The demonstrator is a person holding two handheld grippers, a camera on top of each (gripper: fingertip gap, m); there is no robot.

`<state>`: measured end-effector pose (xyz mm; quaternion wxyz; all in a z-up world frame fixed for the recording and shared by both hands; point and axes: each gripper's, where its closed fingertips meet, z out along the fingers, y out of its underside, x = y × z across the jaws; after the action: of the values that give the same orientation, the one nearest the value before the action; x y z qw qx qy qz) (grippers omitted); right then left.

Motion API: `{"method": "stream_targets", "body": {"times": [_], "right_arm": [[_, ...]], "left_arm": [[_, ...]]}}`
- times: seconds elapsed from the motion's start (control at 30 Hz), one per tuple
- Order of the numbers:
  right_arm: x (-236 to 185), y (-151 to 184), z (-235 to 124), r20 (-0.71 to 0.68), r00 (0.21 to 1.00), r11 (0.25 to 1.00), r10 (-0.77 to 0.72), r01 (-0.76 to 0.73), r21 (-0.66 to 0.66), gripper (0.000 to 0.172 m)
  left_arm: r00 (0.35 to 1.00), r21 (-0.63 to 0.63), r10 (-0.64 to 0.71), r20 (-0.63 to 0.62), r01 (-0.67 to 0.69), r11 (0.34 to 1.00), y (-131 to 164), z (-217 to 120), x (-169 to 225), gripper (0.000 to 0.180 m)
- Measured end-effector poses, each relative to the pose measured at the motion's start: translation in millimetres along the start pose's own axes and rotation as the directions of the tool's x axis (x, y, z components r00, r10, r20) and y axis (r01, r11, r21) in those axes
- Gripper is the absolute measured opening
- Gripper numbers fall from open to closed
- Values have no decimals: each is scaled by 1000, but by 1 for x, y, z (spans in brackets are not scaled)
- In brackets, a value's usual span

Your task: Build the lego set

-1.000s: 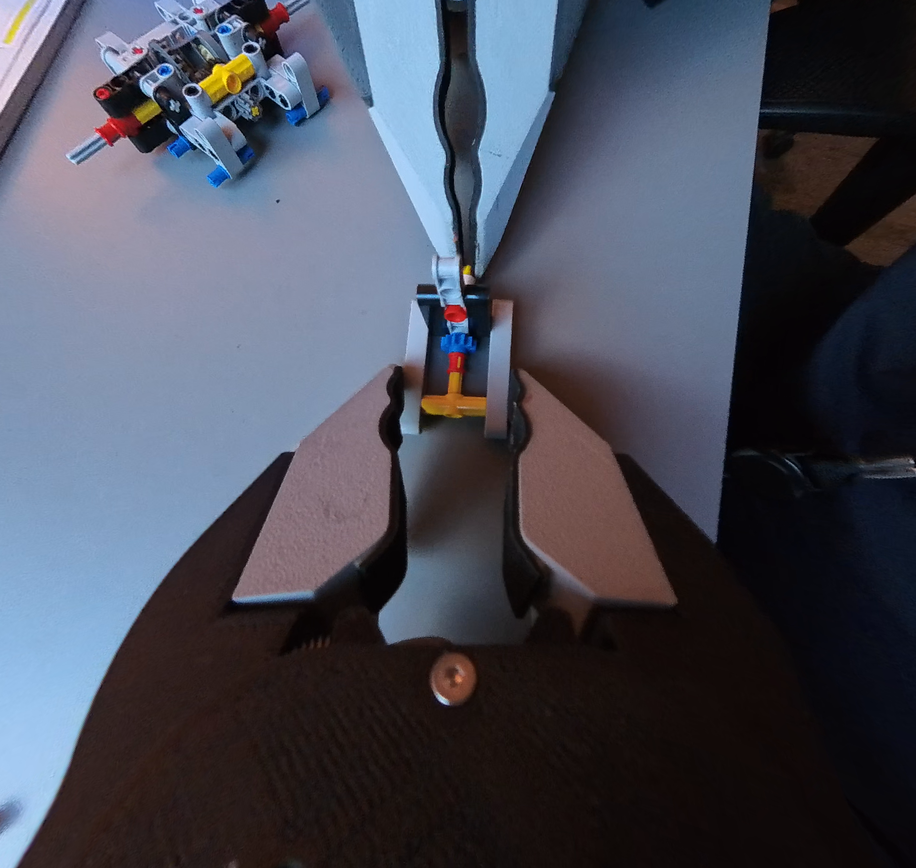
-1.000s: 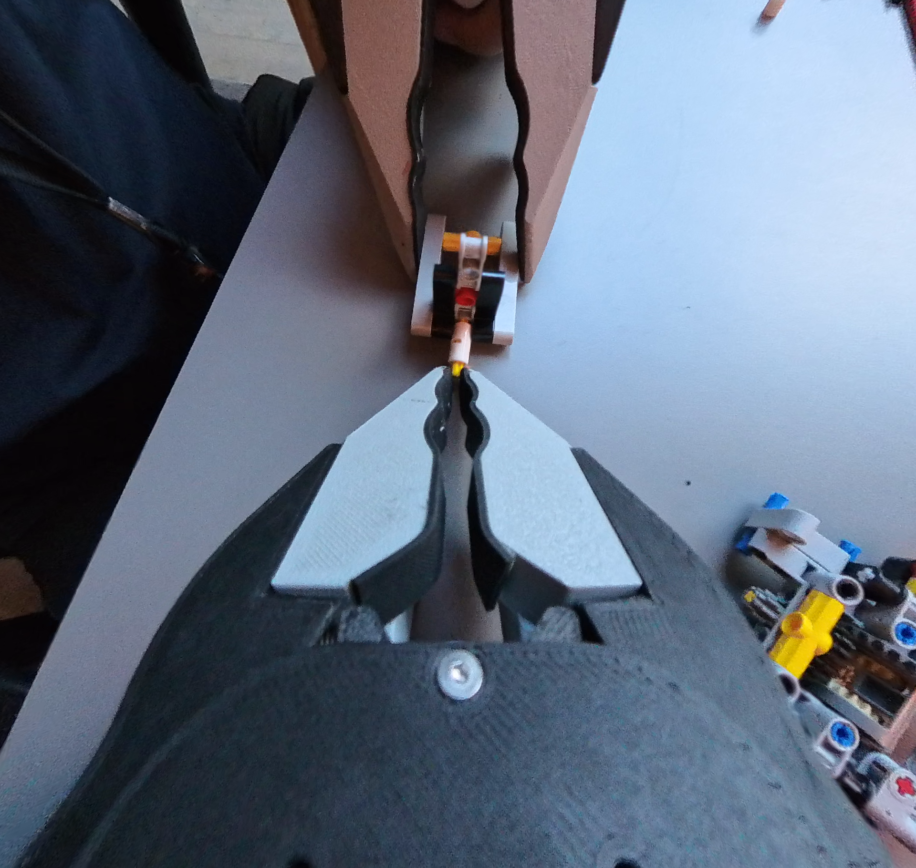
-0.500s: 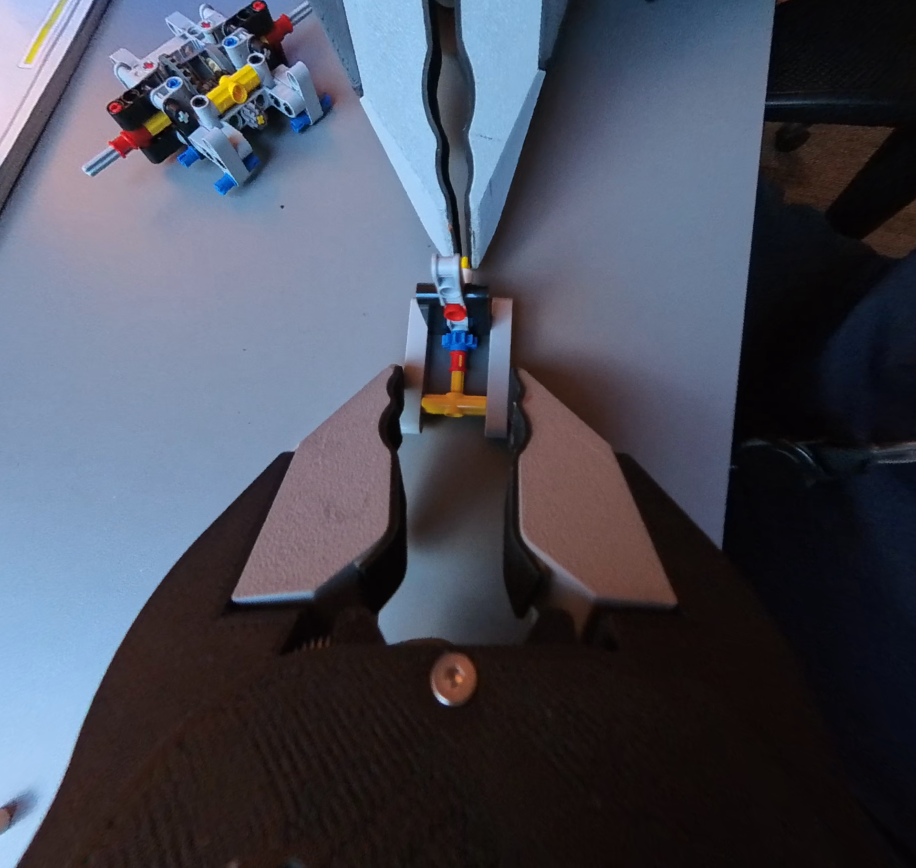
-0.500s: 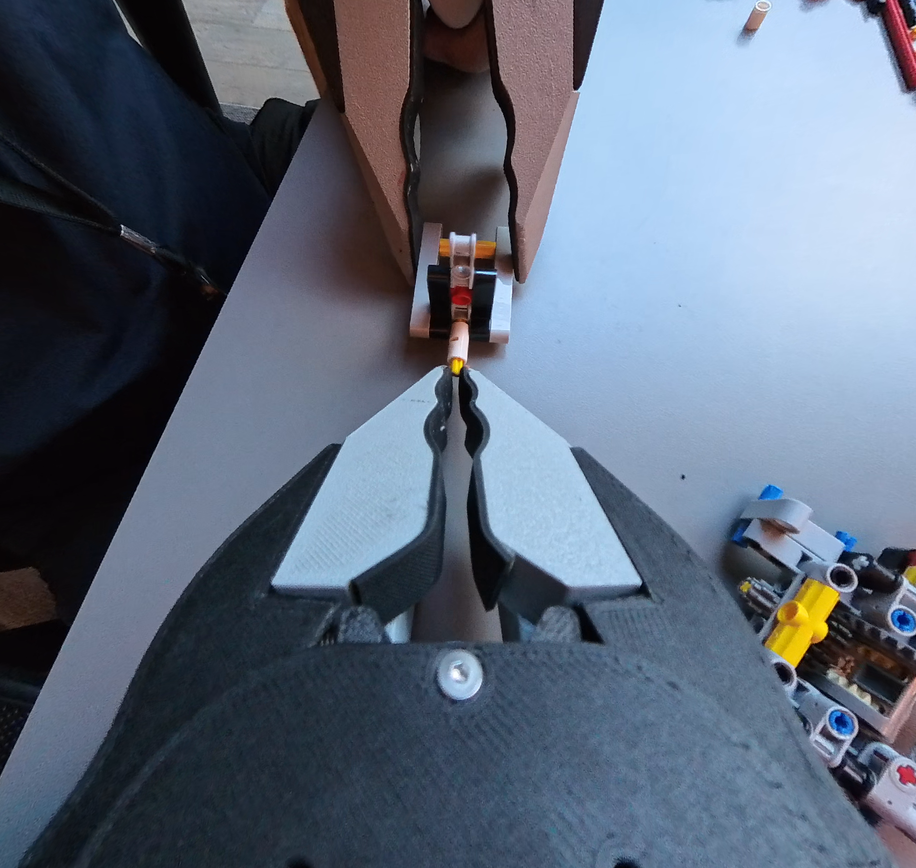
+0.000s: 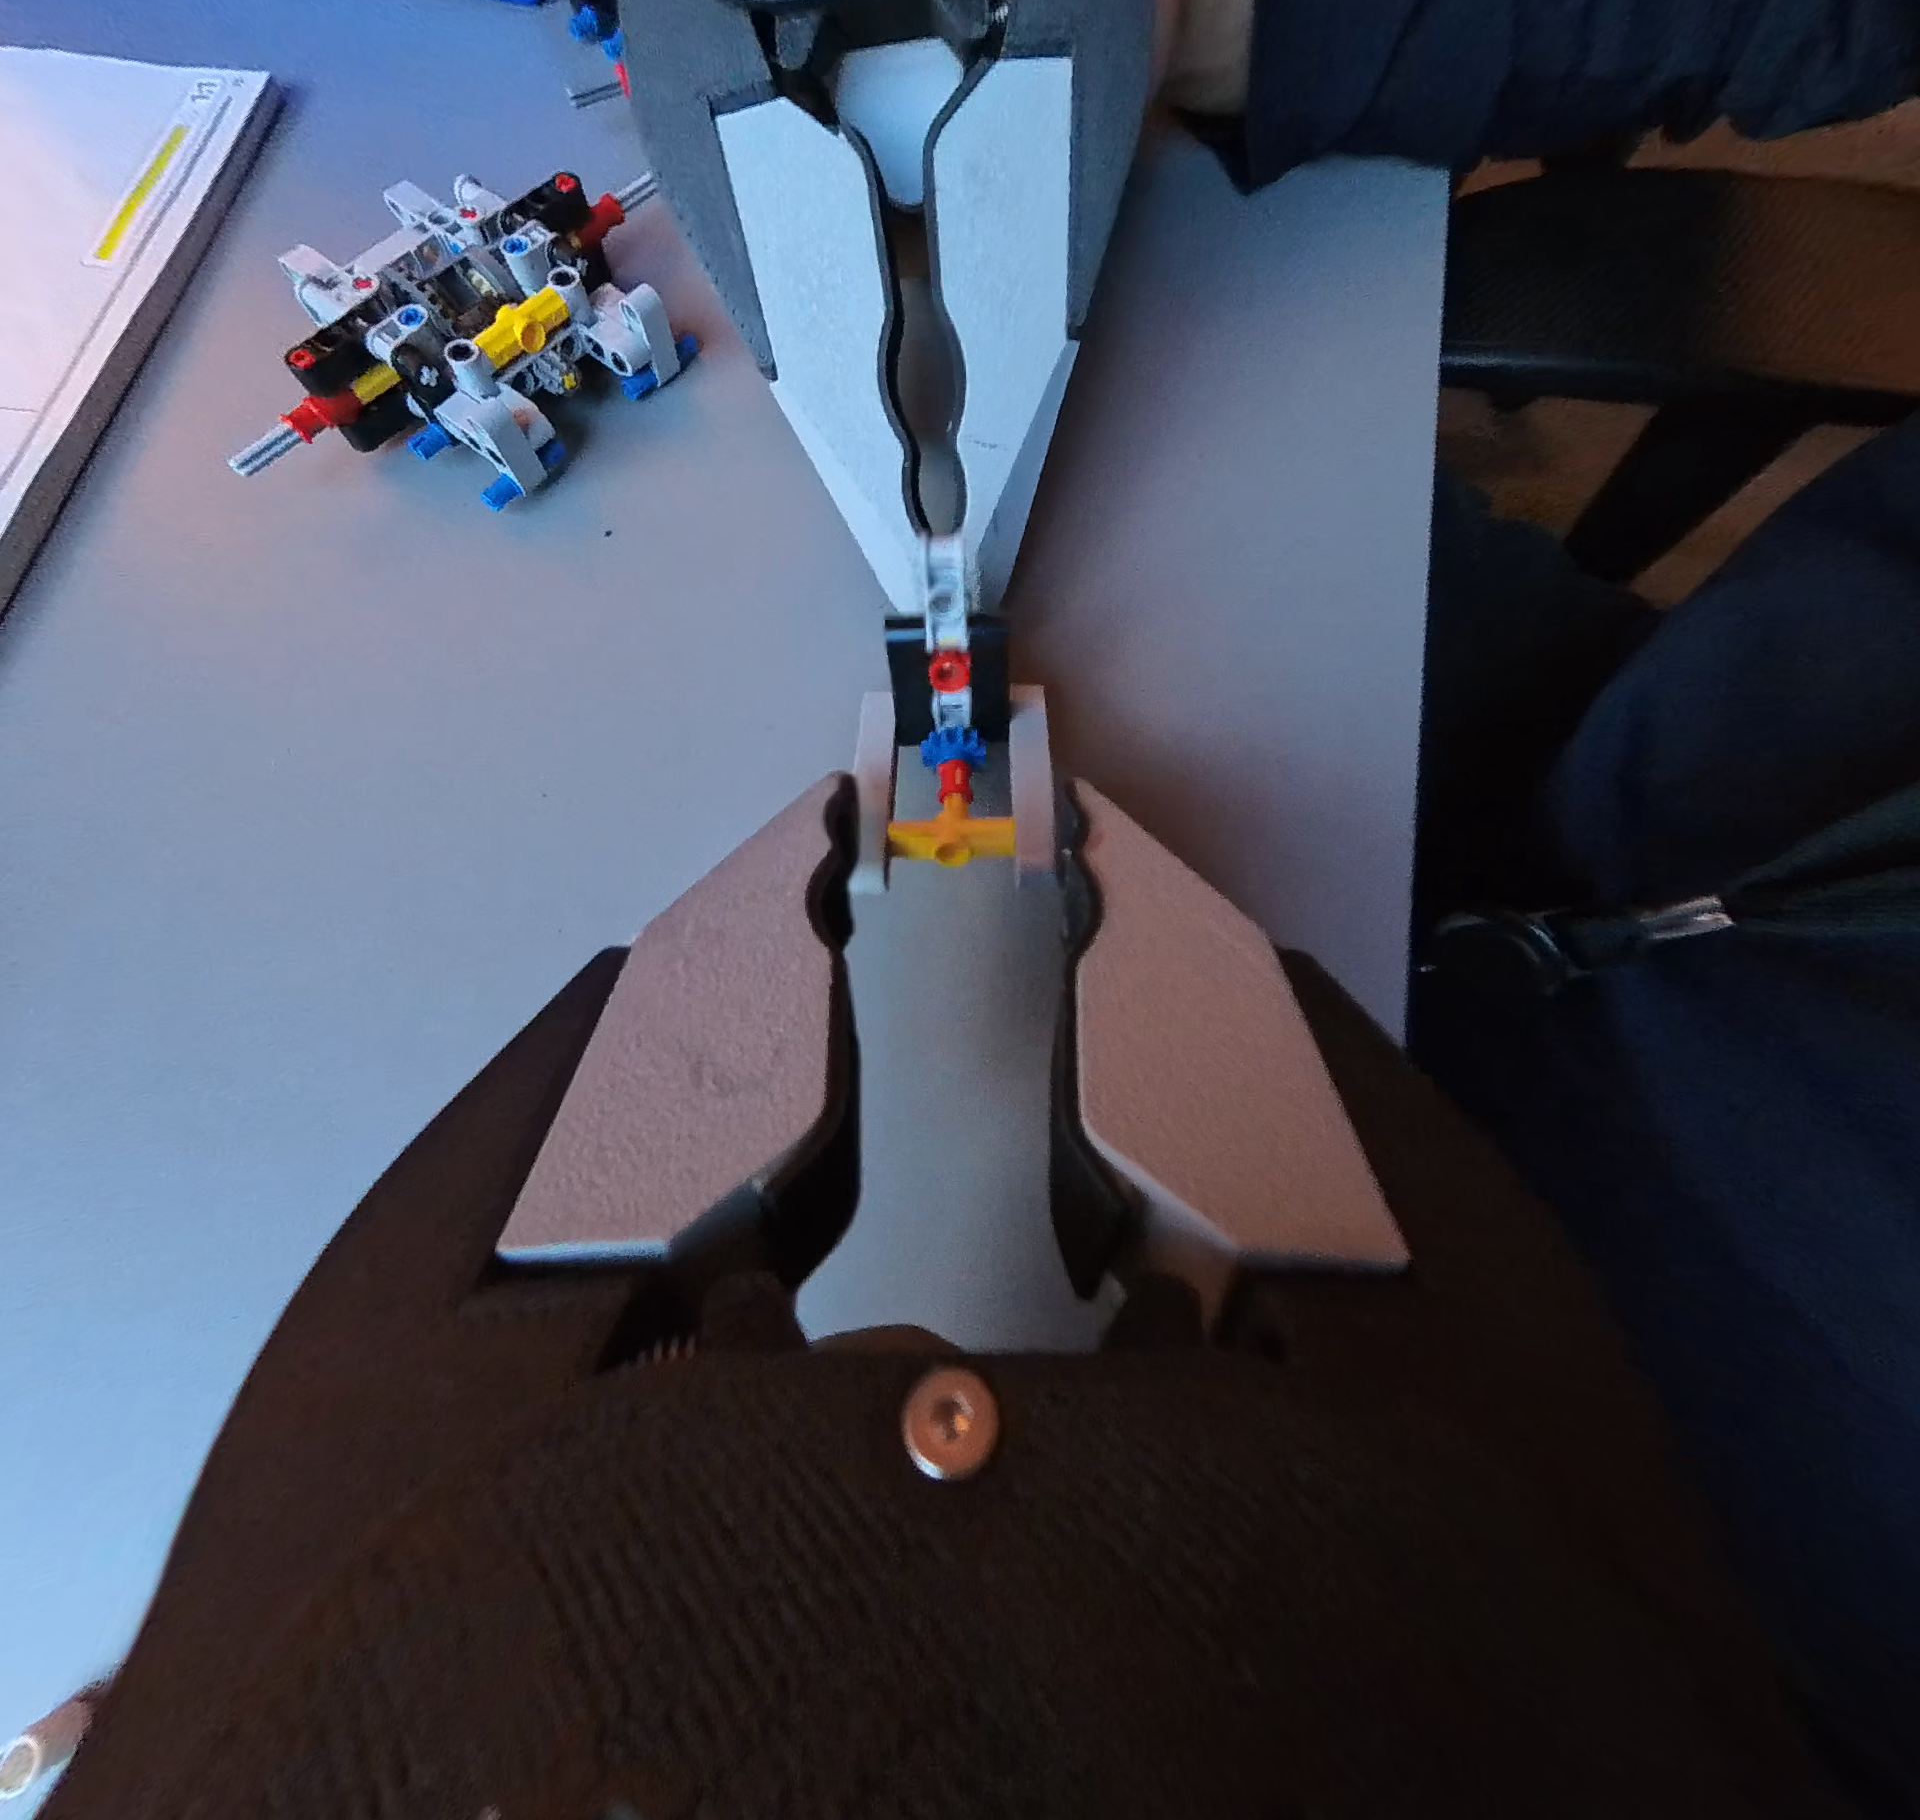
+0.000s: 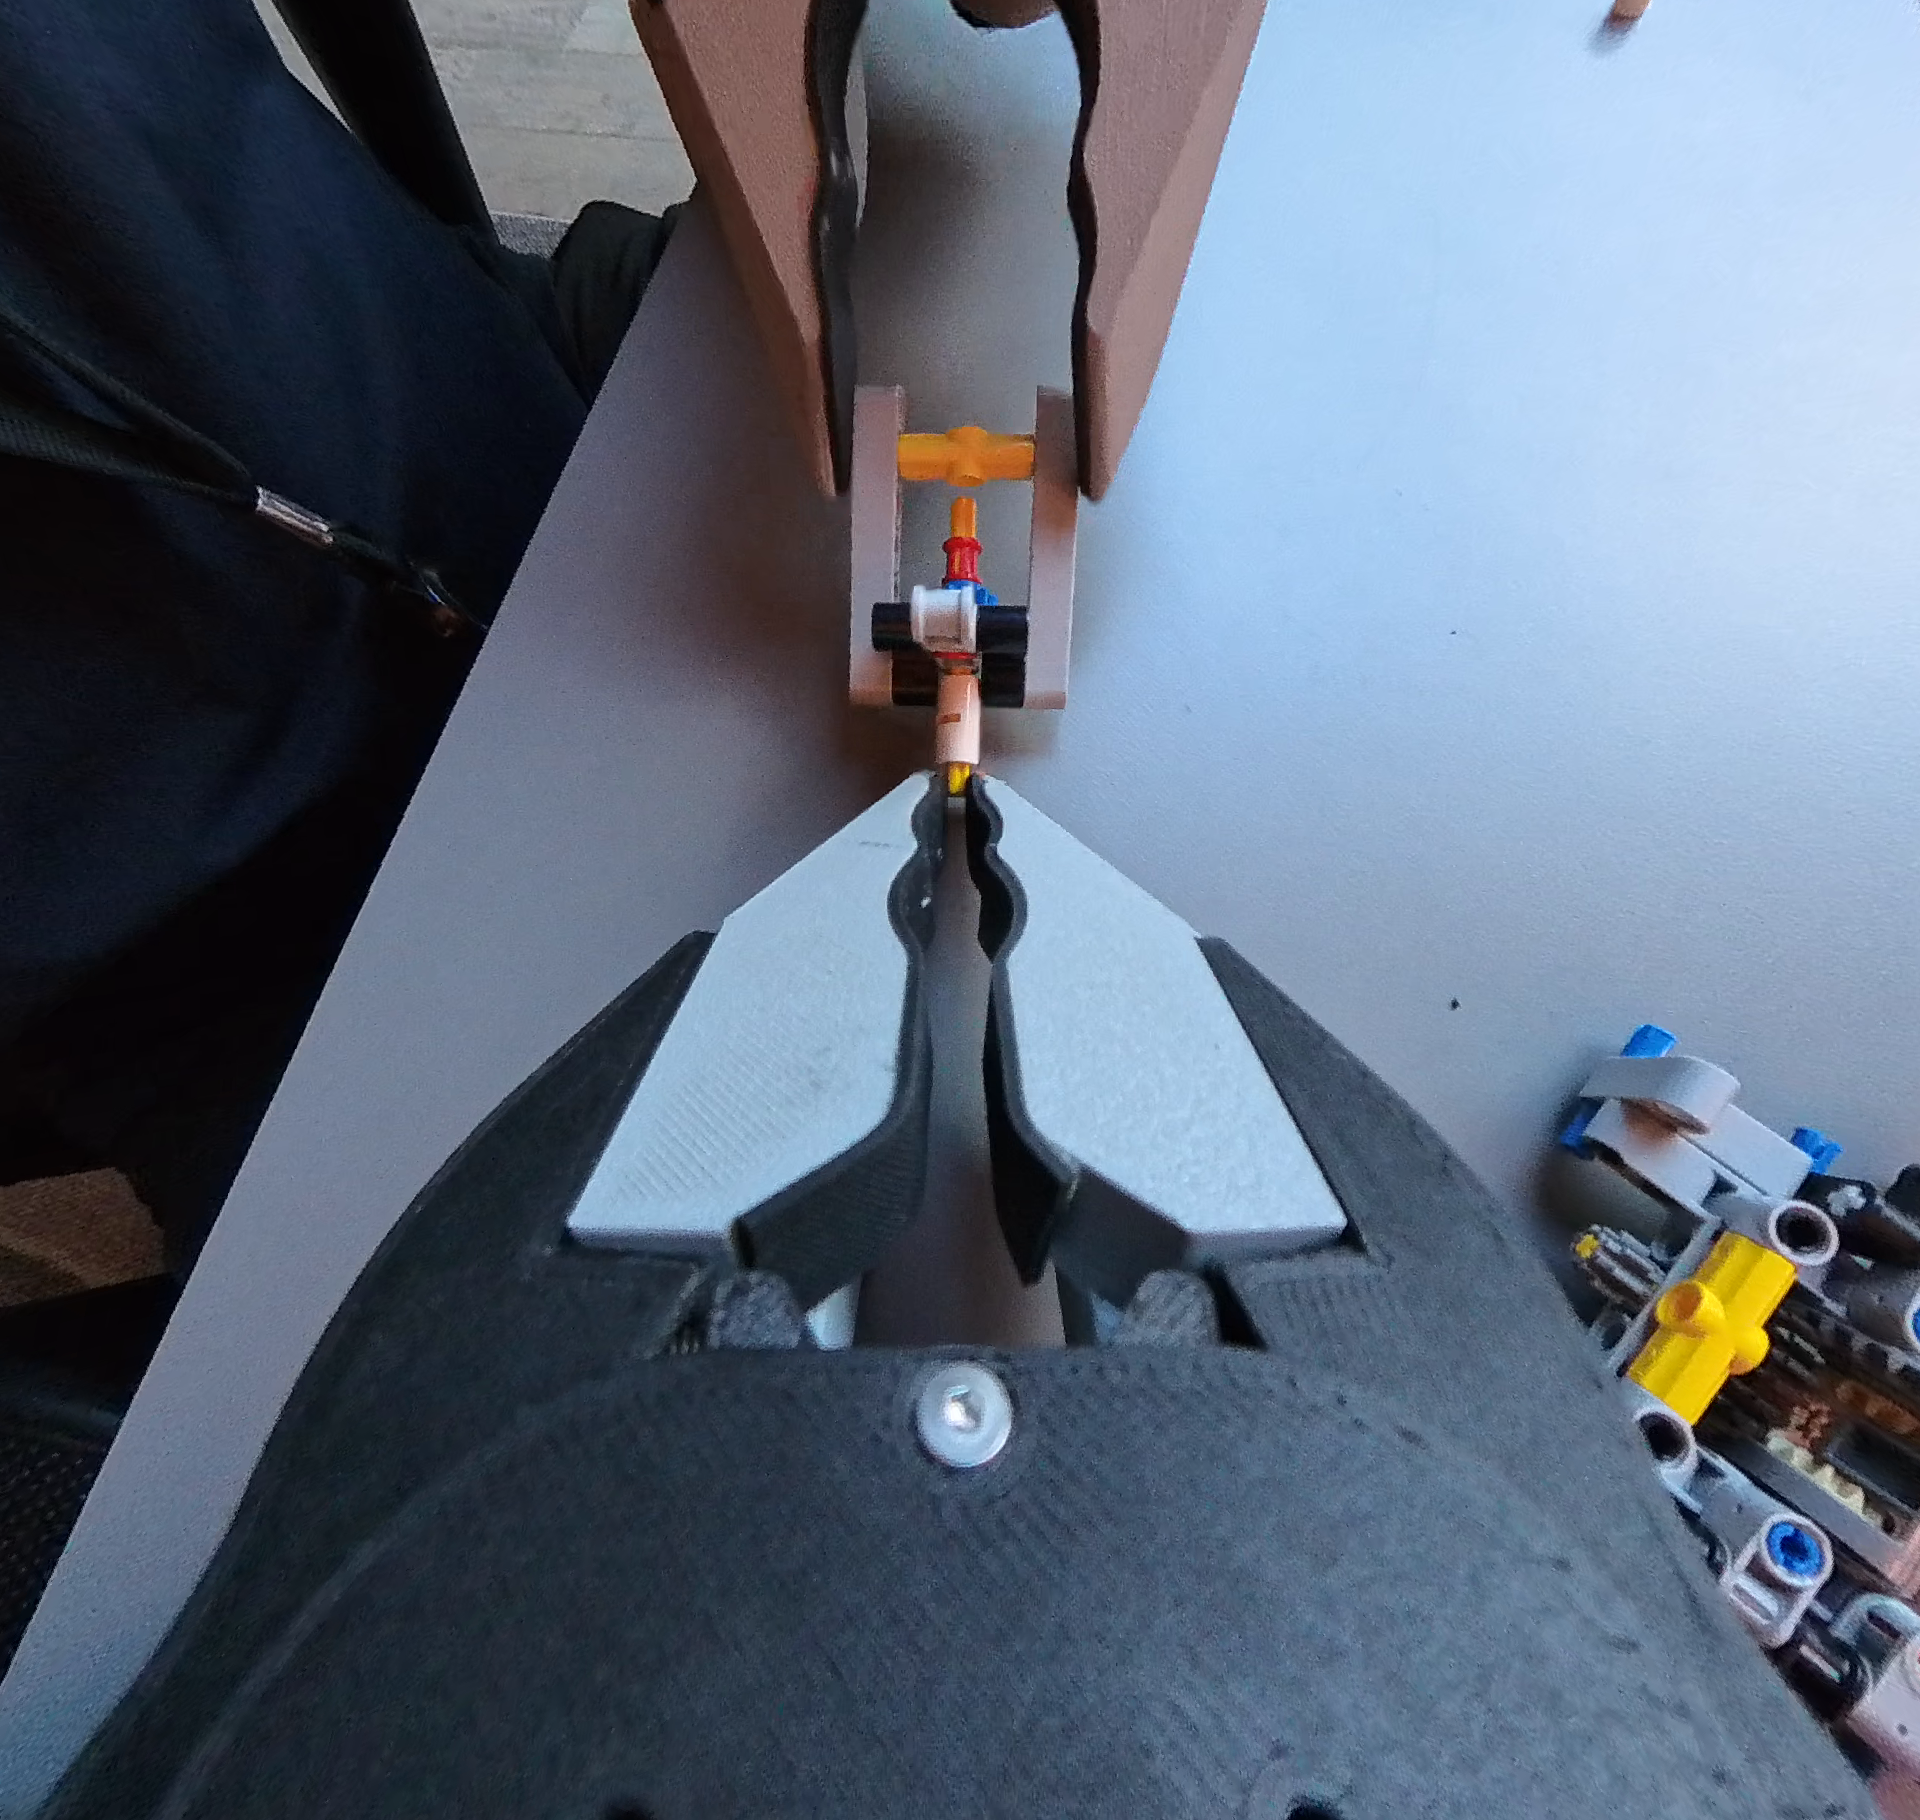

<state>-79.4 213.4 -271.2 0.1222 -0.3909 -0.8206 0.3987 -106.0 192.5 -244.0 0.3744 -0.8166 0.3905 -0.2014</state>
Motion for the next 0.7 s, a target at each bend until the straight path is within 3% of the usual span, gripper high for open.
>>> {"method": "stream_targets", "body": {"times": [0.2, 0.3, 0.43, 0.7], "right_arm": [[1, 1, 2, -14, 1000, 1000, -7, 7, -14, 0], [1, 1, 2, -15, 1000, 1000, -2, 2, -12, 0], [2, -2, 0, -20, 1000, 1000, 3, -3, 8, 0], [2, -2, -4, -15, 1000, 1000, 13, -13, 27, 0]], "left_arm": [[999, 7, -28, -15, 28, 1000, -1, -7, -5, 17], [999, -53, -19, -40, 17, 998, 1, 2, 1, 15], [1000, -236, 1, -12, -4, 972, 24, 17, 0, 3], [998, -273, -55, 7, 55, 961, 23, 21, -3, 2]]}}
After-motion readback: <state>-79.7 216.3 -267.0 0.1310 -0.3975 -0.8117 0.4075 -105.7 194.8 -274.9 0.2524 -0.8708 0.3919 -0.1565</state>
